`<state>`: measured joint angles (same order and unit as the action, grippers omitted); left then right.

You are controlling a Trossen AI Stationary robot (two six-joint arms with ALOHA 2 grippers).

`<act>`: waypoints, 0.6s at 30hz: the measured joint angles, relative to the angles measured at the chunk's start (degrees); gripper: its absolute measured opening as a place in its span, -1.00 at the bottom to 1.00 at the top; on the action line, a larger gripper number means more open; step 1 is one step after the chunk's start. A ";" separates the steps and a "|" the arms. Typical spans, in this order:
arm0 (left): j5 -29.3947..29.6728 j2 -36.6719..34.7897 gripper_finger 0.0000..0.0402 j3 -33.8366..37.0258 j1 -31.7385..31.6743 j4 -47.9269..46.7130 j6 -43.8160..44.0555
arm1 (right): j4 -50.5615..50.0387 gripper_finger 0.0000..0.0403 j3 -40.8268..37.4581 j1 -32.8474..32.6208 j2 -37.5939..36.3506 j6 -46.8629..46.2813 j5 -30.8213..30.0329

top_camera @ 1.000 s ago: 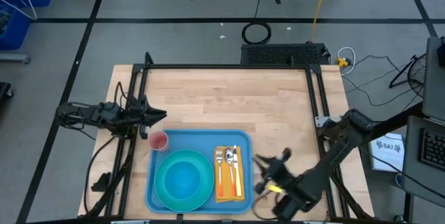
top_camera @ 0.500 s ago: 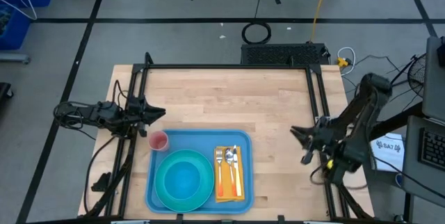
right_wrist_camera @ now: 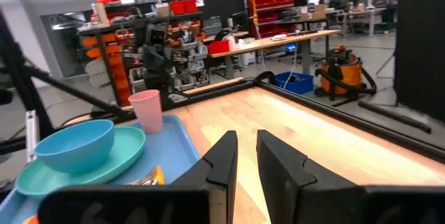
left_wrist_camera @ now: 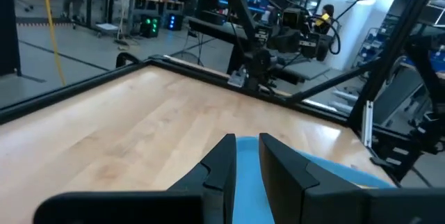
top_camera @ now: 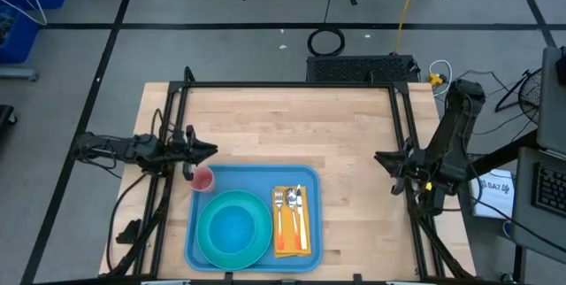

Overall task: Set up tray
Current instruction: Return to Home Position

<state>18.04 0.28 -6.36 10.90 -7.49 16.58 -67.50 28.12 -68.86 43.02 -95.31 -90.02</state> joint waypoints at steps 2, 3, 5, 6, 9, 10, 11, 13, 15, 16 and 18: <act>0.02 0.00 -0.67 1.46 0.00 1.45 -0.56 | -0.08 -0.78 0.00 -1.11 -0.88 1.08 0.01; 0.01 0.01 -0.67 2.26 0.00 2.32 -1.02 | -0.18 -0.78 0.00 -1.66 -1.23 1.55 0.01; -0.02 0.01 -0.67 3.82 0.00 5.68 -1.69 | -0.61 -0.78 0.00 -2.72 -1.72 1.80 0.01; -0.04 -0.01 -0.67 4.45 0.00 7.60 -1.79 | -0.96 -0.78 0.00 -3.25 -1.93 1.87 0.01; -2.71 0.01 -0.67 5.47 0.11 10.27 -2.95 | -2.04 -0.78 0.00 -5.44 -2.29 1.71 0.01; -3.88 0.01 -0.67 5.57 0.10 10.44 -3.17 | -2.16 -0.78 0.00 -6.32 -2.31 1.73 0.01; -4.88 0.01 -0.67 5.60 0.09 10.37 -3.21 | -2.19 -0.78 -0.04 -7.19 -2.31 1.73 0.01; -6.09 0.01 -0.67 5.60 0.09 10.21 -3.05 | -2.13 -0.78 -0.89 -8.98 -2.43 1.16 -0.06; -6.05 0.01 -0.67 5.62 0.09 10.30 -2.80 | -2.07 -0.81 -2.68 -10.45 -2.58 -1.37 -0.06; -6.01 0.01 -0.67 5.64 0.09 10.62 -2.78 | -1.92 -0.83 -3.96 -11.11 -2.64 -3.40 -0.05; -5.86 0.01 -0.67 5.71 0.09 10.94 -2.73 | -1.30 -0.87 -6.84 -11.76 -2.64 -7.71 0.01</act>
<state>12.18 0.30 -0.65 10.98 3.45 13.85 -68.80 21.28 -80.62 40.38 -103.01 -90.02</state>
